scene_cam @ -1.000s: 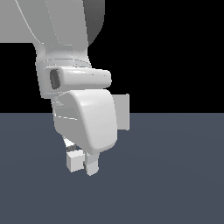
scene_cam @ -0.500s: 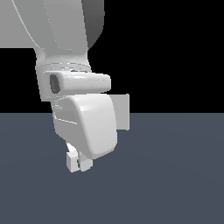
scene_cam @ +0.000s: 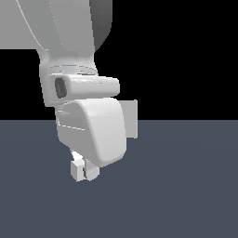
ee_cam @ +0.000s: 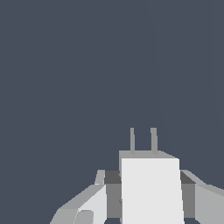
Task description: Plug the charger into the wall socket.
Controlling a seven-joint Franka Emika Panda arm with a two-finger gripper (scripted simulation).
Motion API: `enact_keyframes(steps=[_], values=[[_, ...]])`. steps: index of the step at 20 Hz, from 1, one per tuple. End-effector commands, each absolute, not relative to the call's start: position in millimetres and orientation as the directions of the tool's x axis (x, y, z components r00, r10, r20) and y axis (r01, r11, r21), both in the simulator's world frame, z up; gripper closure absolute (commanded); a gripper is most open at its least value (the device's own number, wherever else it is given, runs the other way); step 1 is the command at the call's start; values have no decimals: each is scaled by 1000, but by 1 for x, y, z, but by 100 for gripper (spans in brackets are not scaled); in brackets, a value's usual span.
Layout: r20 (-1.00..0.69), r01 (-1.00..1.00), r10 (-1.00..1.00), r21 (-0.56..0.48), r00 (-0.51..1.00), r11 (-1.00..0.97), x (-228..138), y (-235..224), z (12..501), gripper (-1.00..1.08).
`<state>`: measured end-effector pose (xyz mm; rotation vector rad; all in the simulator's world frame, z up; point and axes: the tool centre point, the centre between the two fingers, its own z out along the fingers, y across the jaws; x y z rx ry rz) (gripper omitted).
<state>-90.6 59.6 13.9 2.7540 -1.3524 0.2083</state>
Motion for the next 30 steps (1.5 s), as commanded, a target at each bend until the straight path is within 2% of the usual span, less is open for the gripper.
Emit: enact_keyframes(steps=[1, 10, 30], values=[[151, -781, -772, 0, 618, -625, -90, 58, 16, 108], [153, -691, -682, 0, 715, -723, -82, 47, 35, 108], [154, -348, -344, 1, 926, -938, -52, 23, 89, 108]])
